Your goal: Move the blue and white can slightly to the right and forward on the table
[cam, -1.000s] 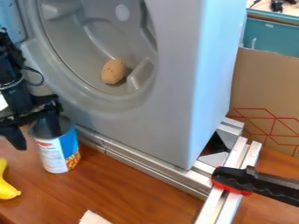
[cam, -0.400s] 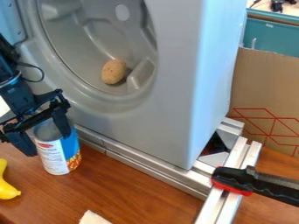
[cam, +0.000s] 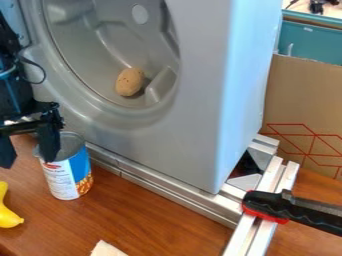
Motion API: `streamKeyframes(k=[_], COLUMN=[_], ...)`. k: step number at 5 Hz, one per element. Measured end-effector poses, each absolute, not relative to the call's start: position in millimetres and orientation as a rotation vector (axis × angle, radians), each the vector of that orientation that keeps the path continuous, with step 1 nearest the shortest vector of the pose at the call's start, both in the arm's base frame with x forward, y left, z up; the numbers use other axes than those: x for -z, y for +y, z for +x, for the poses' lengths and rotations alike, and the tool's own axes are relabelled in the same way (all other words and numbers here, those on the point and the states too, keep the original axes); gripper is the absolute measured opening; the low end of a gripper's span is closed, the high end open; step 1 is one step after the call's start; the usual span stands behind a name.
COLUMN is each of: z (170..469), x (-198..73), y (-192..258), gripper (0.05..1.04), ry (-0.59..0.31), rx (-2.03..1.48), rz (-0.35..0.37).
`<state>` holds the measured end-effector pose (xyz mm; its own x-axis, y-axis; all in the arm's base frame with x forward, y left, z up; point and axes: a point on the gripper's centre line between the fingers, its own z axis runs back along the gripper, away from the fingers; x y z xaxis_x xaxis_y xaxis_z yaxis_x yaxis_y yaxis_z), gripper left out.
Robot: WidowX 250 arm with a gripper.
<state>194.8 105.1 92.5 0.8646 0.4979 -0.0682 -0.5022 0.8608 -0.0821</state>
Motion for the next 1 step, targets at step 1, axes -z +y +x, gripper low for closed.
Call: streamKeyframes(k=[1], z=[187.2], x=[-106.2], y=[101.0], gripper=[0.999], ry=[0.058], rx=[-0.356], rz=[0.009])
